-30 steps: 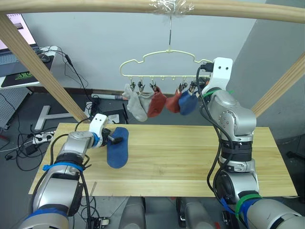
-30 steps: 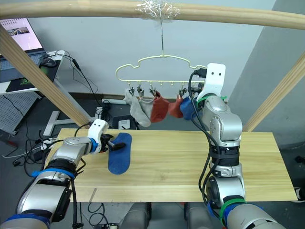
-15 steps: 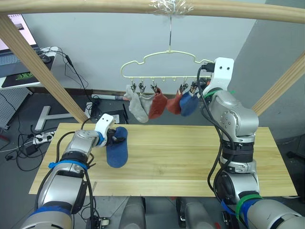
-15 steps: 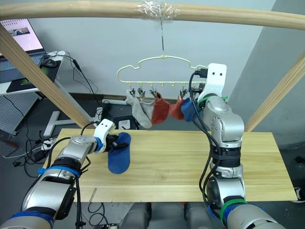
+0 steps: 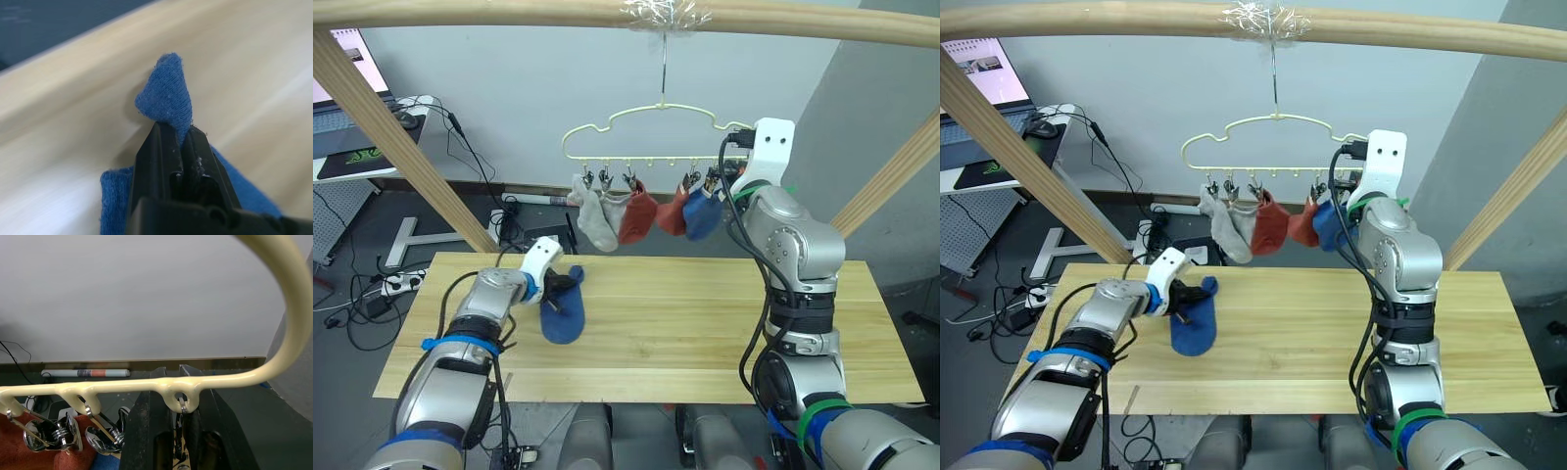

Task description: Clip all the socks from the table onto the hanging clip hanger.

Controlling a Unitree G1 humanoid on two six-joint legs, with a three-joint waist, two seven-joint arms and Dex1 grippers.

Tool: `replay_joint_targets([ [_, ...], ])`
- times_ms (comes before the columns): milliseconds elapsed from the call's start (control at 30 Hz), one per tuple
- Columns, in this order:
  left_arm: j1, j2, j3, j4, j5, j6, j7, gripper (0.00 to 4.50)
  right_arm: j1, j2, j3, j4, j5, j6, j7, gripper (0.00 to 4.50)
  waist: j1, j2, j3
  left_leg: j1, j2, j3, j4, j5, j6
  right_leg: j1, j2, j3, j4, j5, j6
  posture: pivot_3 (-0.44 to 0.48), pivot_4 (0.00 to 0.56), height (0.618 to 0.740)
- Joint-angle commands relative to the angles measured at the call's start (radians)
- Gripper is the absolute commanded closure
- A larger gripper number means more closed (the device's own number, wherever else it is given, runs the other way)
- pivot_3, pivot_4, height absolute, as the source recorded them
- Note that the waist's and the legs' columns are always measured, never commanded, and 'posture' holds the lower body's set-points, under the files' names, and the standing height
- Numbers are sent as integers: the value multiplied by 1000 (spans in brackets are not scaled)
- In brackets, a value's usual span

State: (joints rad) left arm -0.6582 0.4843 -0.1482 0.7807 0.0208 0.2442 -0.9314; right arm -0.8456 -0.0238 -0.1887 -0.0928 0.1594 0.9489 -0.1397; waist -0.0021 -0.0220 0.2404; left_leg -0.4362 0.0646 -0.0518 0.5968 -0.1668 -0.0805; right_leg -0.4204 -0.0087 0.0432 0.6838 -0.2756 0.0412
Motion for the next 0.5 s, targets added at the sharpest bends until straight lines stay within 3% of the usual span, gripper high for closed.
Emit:
replay_joint_targets([
  [33,-12,-27,24,-183,-85,87,-71,4475,-14,5,-14,-51,12,-3,-9,4500,0,0,0,0,0,0,0,0,0,0,0,0,0,0,0,82,225,740],
  [267,-97,-136,29,-363,-187,235,-75,4475,-45,39,-56,-47,49,17,-25,4500,-1,0,0,0,0,0,0,0,0,0,0,0,0,0,0,74,223,740],
  [500,-221,-281,14,-312,-203,218,-36,4475,-86,56,-88,-52,77,45,-46,4500,-2,0,0,-1,0,0,0,0,0,0,0,0,-2,0,0,63,219,740],
])
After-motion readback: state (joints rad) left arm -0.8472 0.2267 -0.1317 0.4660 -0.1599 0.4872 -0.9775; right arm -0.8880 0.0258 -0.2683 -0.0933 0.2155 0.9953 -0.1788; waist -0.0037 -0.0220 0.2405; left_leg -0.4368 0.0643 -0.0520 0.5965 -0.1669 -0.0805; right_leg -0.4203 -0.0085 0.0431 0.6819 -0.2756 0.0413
